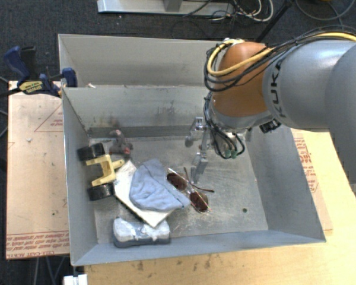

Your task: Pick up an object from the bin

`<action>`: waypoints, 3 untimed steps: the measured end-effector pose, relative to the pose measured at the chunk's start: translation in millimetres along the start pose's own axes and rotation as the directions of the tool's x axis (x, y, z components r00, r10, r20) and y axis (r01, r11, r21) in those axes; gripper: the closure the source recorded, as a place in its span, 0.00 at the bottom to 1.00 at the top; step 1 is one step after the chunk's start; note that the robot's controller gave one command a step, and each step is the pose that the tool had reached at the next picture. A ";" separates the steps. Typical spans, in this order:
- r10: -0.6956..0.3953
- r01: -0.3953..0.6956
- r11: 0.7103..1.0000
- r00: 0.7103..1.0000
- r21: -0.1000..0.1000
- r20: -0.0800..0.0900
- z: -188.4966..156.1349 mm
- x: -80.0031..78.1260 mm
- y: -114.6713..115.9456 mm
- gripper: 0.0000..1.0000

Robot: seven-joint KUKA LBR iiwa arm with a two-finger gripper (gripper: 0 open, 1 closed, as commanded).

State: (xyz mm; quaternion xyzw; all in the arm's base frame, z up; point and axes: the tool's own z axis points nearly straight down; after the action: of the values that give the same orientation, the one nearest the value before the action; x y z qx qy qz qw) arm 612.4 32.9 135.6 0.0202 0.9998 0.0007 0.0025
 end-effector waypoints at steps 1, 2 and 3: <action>0.067 -0.067 0.998 0.998 0.001 -0.010 25.1 14.7 14.1 0.00; 0.028 -0.028 1.000 1.000 0.001 -0.005 -5.9 37.3 32.8 0.00; 0.191 -0.191 0.982 0.982 0.000 -0.001 47.3 41.7 30.3 0.00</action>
Offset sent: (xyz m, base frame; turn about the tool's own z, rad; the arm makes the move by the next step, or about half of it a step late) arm -0.0353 0.0330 0.0047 0.0312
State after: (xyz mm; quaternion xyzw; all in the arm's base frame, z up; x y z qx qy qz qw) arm 572.1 64.9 88.1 0.1161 0.9932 0.0011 0.0021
